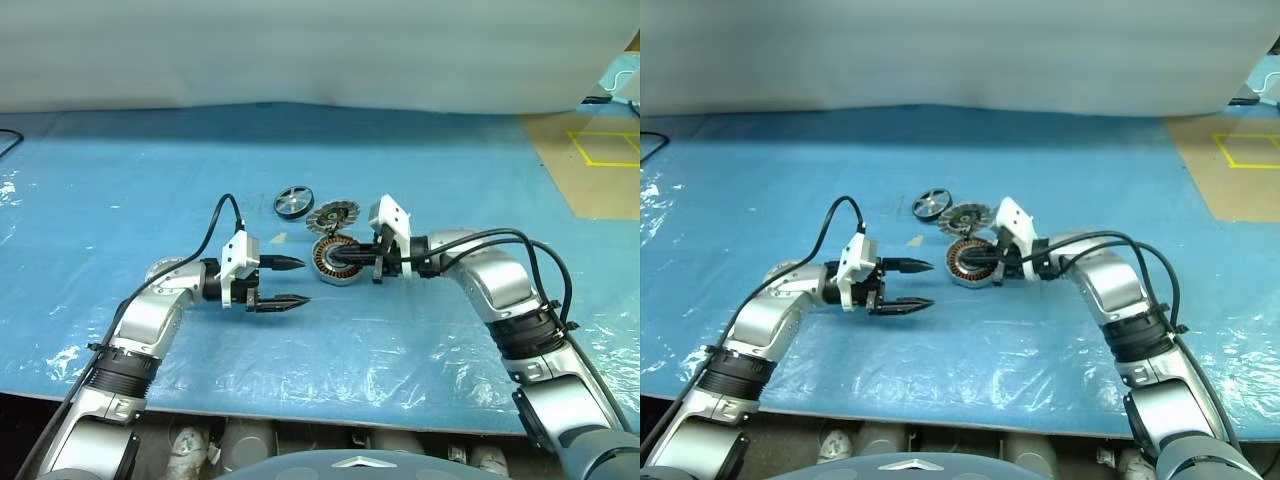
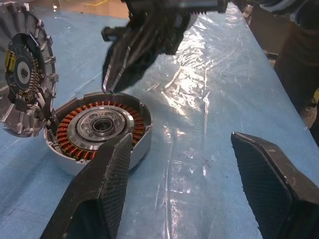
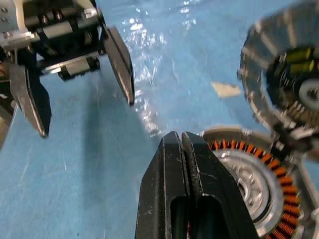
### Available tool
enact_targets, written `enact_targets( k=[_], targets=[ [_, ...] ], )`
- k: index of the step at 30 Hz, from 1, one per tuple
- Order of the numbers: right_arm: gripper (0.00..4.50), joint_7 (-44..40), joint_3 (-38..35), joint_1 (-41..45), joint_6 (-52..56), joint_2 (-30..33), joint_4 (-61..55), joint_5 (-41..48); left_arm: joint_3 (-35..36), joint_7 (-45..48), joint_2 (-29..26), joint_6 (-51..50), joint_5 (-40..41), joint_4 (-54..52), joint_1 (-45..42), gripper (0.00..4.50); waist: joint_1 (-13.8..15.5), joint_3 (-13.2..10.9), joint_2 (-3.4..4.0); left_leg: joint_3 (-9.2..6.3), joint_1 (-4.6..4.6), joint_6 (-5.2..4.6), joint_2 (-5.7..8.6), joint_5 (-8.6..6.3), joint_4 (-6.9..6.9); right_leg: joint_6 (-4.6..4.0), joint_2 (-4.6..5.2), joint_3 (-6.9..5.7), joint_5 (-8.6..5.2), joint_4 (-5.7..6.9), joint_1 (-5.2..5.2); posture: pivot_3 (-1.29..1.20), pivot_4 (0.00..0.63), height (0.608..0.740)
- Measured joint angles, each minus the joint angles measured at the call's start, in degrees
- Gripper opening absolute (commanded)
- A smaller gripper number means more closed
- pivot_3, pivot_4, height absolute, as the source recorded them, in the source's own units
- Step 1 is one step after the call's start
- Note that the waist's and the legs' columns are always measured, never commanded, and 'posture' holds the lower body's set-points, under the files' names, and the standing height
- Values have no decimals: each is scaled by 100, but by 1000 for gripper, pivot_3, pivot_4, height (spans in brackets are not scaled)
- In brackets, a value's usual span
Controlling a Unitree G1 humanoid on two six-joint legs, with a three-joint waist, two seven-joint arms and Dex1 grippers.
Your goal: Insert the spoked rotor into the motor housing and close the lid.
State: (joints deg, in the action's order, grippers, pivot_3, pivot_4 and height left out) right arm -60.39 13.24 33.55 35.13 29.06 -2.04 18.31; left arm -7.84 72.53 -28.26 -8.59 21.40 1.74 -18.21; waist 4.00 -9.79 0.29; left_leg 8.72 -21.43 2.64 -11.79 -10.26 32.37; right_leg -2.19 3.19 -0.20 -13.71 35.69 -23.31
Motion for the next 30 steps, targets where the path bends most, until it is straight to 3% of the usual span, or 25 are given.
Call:
enact_targets(
  k=[7,17,30],
  targets=[
    [43,313,468,310,-1030,-143,911,-931,-6,-12,-9,-1,-7,0,-3,3337,1,0,0,0,-9,1,2,0,-1,-1,1,-2,-1,-3,-5,0,150,740],
    [43,-320,668,310,-1606,175,849,-1187,-6,-51,-25,-2,-6,-47,73,3337,-2,-1,-1,0,-11,0,0,0,3,-1,0,-3,0,0,-7,0,150,740],
    [43,-349,846,311,-2300,177,1287,-1837,-7,-59,-20,-1,-8,-43,32,3337,-3,-1,-1,0,-10,-1,0,0,4,-2,0,-2,0,1,-7,0,150,740]
  ],
)
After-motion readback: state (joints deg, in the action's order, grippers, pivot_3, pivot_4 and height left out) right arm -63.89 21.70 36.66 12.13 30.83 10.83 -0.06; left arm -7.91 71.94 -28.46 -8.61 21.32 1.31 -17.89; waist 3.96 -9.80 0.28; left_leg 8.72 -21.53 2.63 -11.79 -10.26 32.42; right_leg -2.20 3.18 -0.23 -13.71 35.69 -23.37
